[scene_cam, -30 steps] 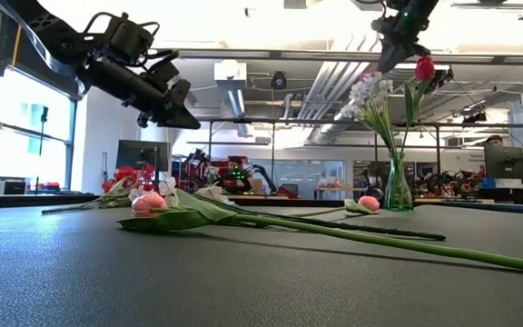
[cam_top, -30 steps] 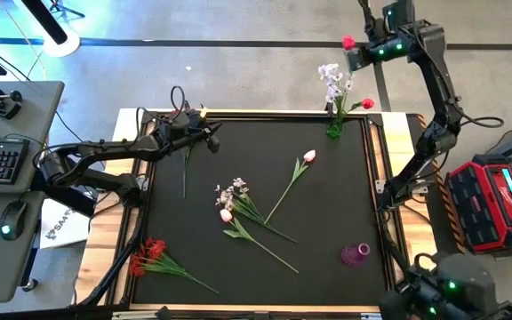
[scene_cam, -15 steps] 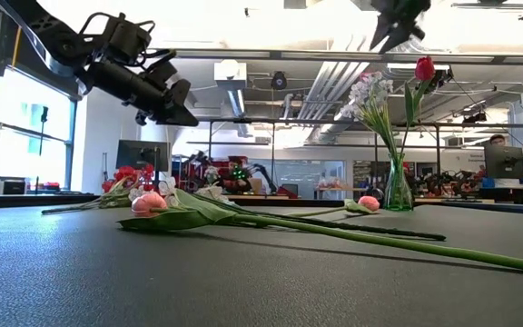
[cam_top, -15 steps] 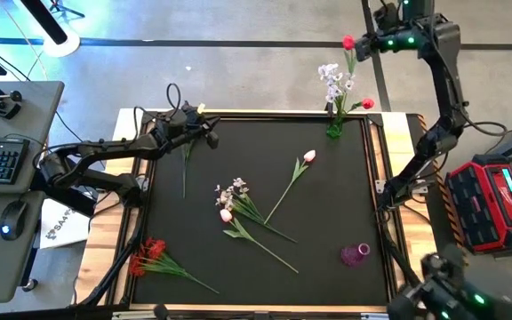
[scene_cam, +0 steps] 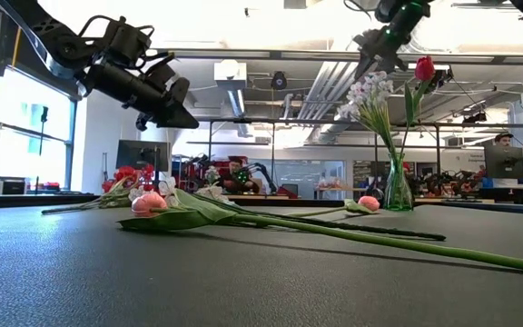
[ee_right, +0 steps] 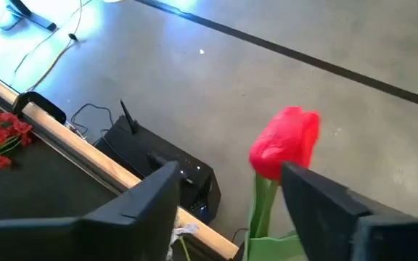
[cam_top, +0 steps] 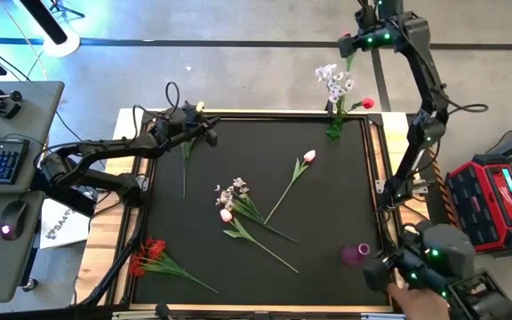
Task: Sort flowers into vase by color
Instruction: Put the red tulip into the green vase
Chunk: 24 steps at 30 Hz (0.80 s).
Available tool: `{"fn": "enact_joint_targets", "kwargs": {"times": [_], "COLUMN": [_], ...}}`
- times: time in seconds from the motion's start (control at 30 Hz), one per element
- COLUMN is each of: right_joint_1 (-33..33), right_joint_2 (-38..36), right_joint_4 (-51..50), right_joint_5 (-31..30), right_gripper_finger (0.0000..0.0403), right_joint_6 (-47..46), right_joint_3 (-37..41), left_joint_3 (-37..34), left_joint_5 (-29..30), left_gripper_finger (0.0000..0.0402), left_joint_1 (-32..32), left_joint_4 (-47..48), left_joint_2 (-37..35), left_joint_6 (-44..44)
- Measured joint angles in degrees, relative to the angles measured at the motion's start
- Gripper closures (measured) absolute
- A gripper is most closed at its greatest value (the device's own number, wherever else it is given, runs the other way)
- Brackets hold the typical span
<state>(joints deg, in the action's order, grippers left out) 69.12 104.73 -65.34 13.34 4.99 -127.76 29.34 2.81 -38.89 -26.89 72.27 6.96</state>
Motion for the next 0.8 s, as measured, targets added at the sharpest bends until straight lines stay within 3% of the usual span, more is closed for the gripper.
{"fn": "enact_joint_targets", "kwargs": {"times": [0.2, 0.33, 0.5, 0.6, 0.8], "right_joint_1": [0.38, 0.42, 0.37, 0.46, 0.66], "right_joint_2": [-0.04, -0.15, -1.88, -2.1, -1.67], "right_joint_4": [0.04, 0.5, 0.59, 1.79, 0.4], "right_joint_5": [-2.52, -6.45, -6.81, -10.14, -8.8], "right_gripper_finger": [0.0259, 0.0283, 0.0272, 0.0259, 0.0196], "right_joint_6": [1.38, 2.12, 2.58, 3.21, 4.22], "right_joint_3": [0.02, 0.0, 0.0, 0.0, 0.0], "left_joint_3": [0.0, 0.0, 0.0, 0.0, 0.0], "left_joint_5": [0.0, -0.02, -0.01, -0.02, 0.44], "left_gripper_finger": [0.0381, 0.0381, 0.0381, 0.0381, 0.0381], "left_joint_1": [0.0, -0.4, -0.52, -0.52, -0.52], "left_joint_4": [0.0, 0.02, 0.02, 0.02, 0.04], "left_joint_2": [0.0, 0.0, 0.0, 0.0, 0.0], "left_joint_6": [-1.85, -3.02, -3.04, -3.08, -3.1]}}
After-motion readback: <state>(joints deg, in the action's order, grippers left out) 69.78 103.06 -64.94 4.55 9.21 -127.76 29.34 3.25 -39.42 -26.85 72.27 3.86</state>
